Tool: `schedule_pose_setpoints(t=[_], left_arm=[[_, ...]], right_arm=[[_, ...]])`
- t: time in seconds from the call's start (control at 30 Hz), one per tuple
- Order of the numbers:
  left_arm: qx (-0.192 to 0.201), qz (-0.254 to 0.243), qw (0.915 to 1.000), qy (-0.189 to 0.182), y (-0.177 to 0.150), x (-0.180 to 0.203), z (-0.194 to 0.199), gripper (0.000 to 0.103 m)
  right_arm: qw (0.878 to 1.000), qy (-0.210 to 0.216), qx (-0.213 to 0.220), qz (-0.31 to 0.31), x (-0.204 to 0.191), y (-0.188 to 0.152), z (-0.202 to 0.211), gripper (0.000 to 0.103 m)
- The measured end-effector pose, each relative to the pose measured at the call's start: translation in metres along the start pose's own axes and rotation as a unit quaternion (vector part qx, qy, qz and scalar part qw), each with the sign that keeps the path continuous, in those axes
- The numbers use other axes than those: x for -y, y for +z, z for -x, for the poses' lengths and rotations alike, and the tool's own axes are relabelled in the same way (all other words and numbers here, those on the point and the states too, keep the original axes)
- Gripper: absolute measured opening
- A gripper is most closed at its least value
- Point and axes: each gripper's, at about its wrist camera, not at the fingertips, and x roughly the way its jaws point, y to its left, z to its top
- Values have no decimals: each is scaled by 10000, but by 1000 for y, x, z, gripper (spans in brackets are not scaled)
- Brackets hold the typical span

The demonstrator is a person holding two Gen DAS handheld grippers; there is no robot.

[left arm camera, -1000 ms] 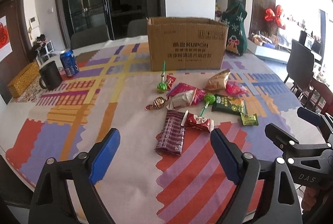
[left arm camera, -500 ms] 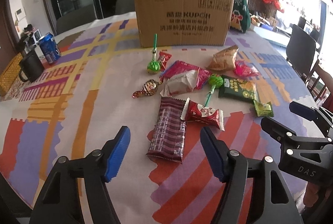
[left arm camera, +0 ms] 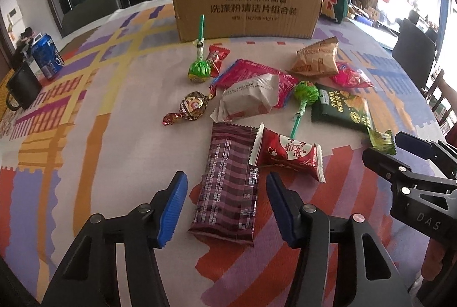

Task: Organize snacks
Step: 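Grasp purple-striped wafer bar with left tool while right tool grasps green cracker packet, then carry both snacks into the cardboard box and open both tools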

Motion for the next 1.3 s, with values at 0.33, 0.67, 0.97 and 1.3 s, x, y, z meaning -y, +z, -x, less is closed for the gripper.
schedule_pose_setpoints(t=[0.33, 0.67, 0.97, 1.3], left_arm=[[-46, 57, 9999, -115, 4, -3, -9, 43], [-19, 195, 9997, -153, 5, -7, -4, 37], [372, 212, 9991, -35, 6, -6, 29, 37], [870, 126, 9961, -49, 18, 4, 66, 37]], right_arm=[[9999, -51, -139, 20, -2, 3, -11, 58], [9999, -47, -69, 117, -4, 5, -9, 35], [9990, 139, 292, 294, -13, 10, 15, 35], [9953, 473, 754, 371, -21, 21, 47, 35]])
